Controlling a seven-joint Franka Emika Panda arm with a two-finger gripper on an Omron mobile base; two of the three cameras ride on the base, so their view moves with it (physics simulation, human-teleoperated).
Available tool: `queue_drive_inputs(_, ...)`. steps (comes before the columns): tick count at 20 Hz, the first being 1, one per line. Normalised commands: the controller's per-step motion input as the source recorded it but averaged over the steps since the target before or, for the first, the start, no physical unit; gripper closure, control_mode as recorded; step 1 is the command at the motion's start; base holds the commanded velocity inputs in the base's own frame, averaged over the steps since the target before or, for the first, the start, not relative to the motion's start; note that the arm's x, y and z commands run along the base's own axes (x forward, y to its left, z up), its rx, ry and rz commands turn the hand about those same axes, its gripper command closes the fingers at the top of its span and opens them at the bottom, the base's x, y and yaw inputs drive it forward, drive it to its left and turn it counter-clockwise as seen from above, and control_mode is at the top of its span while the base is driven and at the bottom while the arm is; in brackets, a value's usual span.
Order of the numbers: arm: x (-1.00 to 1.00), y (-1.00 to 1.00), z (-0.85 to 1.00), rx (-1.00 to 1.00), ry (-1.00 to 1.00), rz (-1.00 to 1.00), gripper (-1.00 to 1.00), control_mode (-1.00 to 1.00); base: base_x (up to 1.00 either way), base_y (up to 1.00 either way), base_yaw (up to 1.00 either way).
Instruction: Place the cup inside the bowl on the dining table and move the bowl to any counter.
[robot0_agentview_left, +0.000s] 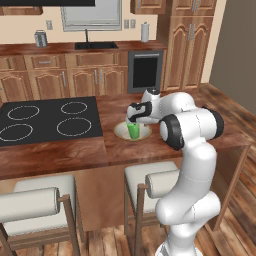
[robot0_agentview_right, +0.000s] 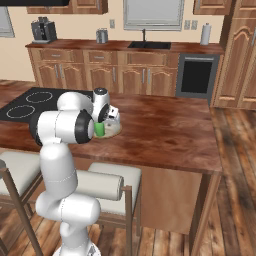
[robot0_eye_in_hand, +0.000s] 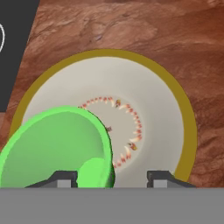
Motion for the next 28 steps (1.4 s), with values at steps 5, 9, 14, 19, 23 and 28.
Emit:
queue_drive_inputs(5,0.00,0.00,0.00,0.00,0.00,0.00,-1.00,-1.00,0.00,0.00,0.00)
queue_drive_inputs(9,0.00,0.00,0.00,0.00,0.00,0.00,-1.00,-1.00,0.00,0.00,0.00)
queue_drive_inputs(14,0.00,0.00,0.01,0.00,0.00,0.00,-1.00,-1.00,0.00,0.00,0.00)
queue_drive_inputs(19,-0.01,0.00,0.12,0.00,0.00,0.00,-1.00,-1.00,0.00,0.00,0.00)
queue_drive_inputs(23,0.00,0.00,0.17,0.00,0.00,0.00,-1.00,-1.00,0.00,0.00,0.00)
queue_drive_inputs(28,0.00,0.00,0.17,0.00,0.00,0.00,-1.00,-1.00,0.00,0.00,0.00)
